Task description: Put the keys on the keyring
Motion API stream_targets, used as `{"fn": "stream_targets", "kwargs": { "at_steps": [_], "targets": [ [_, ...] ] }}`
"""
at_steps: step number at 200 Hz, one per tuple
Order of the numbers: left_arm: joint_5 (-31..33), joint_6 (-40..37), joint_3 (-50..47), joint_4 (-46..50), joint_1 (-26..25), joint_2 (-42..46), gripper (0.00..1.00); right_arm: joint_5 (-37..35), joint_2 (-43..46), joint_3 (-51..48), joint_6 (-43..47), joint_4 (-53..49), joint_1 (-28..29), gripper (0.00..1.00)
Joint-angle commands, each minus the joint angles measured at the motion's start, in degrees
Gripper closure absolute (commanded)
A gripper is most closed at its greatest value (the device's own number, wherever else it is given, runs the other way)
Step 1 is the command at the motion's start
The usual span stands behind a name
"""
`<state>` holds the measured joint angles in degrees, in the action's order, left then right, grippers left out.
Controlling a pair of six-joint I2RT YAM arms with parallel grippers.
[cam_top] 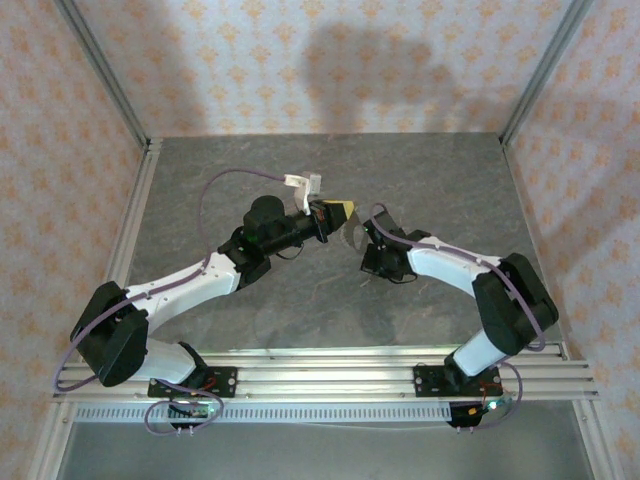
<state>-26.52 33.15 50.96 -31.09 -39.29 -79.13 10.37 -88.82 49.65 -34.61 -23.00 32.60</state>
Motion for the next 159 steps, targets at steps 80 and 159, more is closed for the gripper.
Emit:
{"fn": "stream_targets", "kwargs": {
  "at_steps": [80,159],
  "targets": [
    [0.60,-0.60,1.51,-1.50,-0.53,0.99,1.00,9.99,-1.12,-6.80,-0.13,13.59,-4.65,1.00],
    [0.68,-0.63,2.08,-1.37,-0.72,0.49,1.00,6.05,2.65,-5.44,0.29,7.67,-4.65,0.76]
  ]
}}
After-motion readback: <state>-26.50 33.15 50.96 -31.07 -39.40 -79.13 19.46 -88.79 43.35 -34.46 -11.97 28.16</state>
